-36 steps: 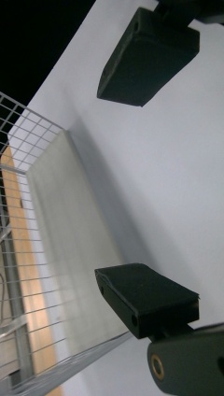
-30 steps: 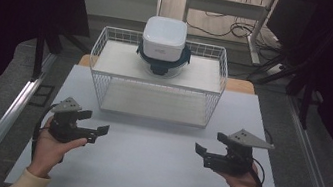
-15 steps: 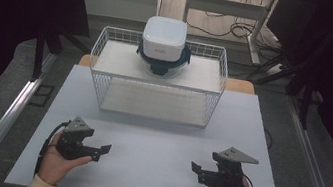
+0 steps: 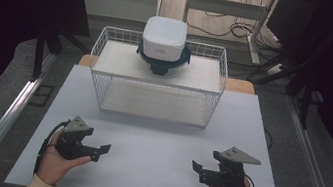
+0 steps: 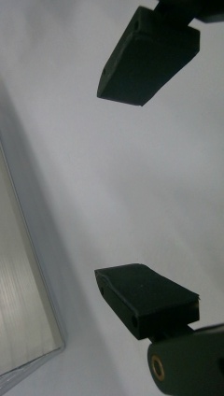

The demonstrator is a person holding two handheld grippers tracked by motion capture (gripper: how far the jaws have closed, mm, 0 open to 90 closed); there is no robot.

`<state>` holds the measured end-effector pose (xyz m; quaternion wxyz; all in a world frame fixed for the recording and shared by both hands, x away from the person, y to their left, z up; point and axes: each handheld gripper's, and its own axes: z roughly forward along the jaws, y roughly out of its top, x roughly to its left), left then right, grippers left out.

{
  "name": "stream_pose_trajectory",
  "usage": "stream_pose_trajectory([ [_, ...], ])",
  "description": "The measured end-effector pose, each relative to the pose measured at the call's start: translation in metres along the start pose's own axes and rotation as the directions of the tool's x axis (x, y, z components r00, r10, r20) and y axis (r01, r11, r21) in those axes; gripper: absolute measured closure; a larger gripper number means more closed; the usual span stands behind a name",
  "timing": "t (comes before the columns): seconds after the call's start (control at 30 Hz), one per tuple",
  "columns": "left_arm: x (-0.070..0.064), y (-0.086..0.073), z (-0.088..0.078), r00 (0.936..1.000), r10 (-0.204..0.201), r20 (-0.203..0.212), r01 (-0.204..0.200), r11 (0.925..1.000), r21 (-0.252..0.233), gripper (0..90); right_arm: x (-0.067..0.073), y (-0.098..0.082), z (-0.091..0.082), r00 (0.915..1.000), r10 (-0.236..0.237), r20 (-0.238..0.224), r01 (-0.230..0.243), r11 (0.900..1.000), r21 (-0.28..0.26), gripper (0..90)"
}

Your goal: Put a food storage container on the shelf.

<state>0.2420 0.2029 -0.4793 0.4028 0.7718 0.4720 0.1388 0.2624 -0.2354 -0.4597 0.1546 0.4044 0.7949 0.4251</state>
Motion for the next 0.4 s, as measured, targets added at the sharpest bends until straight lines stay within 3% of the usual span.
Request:
stream_pose_trajectory([
  [0.4, -0.0005, -0.0006, 0.0011, 1.0000, 0.002, 0.000, -0.002, 1.0000, 0.007, 12.2, -0.0024, 0.0015, -0.0046, 1.0000, -0.003, 0.005, 0.003, 1.000, -0.012, 15.4],
])
